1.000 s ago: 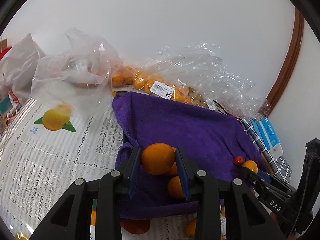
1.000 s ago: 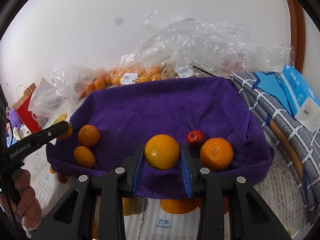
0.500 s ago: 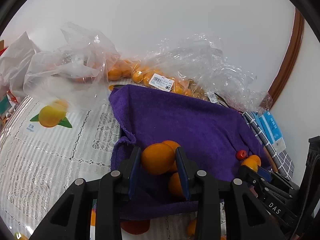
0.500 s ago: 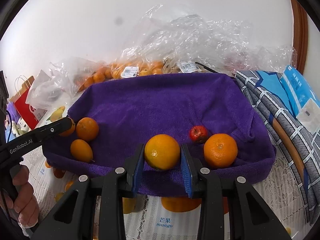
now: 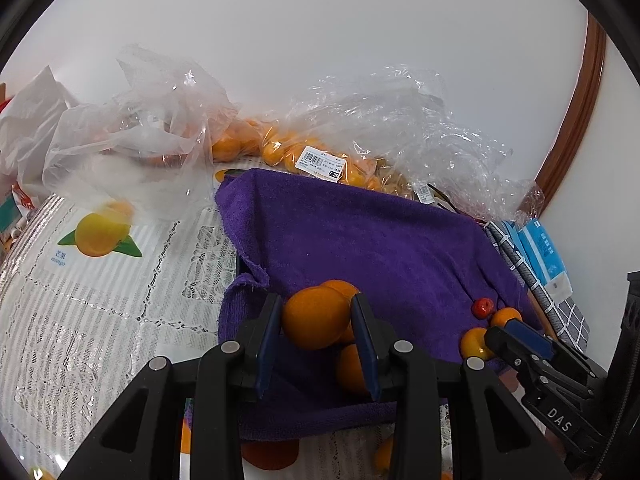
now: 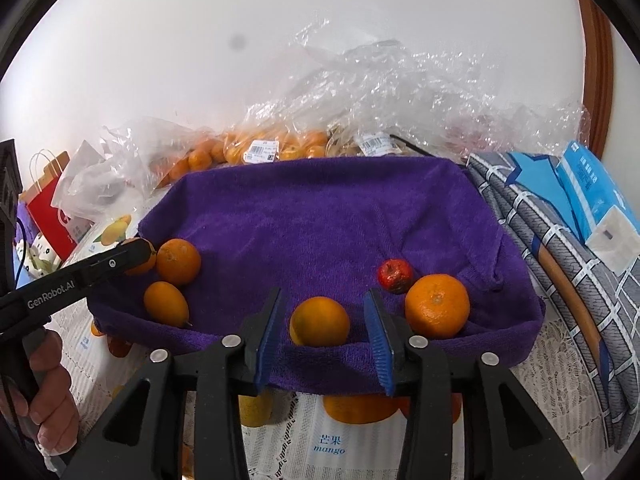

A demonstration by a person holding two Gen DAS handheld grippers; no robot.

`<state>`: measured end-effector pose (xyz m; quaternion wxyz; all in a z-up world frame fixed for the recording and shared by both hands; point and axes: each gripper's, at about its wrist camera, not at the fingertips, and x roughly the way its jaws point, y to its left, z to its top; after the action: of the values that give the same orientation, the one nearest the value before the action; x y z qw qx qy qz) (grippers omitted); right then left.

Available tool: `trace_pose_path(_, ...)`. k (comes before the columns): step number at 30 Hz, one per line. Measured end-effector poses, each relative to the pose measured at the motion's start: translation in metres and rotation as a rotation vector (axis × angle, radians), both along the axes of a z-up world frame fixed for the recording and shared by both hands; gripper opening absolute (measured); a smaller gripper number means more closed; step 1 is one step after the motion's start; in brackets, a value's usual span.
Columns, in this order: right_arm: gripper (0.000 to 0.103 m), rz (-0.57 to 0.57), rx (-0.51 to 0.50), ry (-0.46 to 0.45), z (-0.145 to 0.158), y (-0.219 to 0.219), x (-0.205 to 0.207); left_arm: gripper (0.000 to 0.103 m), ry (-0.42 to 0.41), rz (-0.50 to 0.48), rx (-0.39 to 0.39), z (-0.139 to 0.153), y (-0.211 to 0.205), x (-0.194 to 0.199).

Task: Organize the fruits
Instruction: 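Carry both oranges over the towel and open both tools to drop them, then grasp a small yellow-green fruit from the bed with the right tool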

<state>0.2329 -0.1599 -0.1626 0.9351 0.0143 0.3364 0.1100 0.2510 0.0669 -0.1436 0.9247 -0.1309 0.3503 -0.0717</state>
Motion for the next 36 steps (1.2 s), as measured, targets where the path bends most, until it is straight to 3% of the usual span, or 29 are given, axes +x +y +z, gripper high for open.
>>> trace_pose_path(12, 0.043, -0.011, -0.016, -0.04, 0.004, 0.002, -0.006, 0.045, -0.029, -0.021, 0.025, 0.002, -0.007, -0.002)
trace_pose_path(19, 0.043, -0.026, 0.002, -0.051, 0.008, -0.002, -0.01, 0.048, -0.055, -0.01, -0.008, 0.006, -0.001, -0.005)
trace_pose_path(28, 0.043, 0.013, 0.044, 0.026, 0.012, 0.0, -0.039, 0.05, -0.061, 0.02, -0.083, 0.013, 0.018, -0.005)
trace_pose_path(36, 0.042, 0.044, -0.054, 0.057, -0.006, 0.025, -0.057, 0.052, -0.091, 0.036, -0.114, 0.019, 0.025, -0.011)
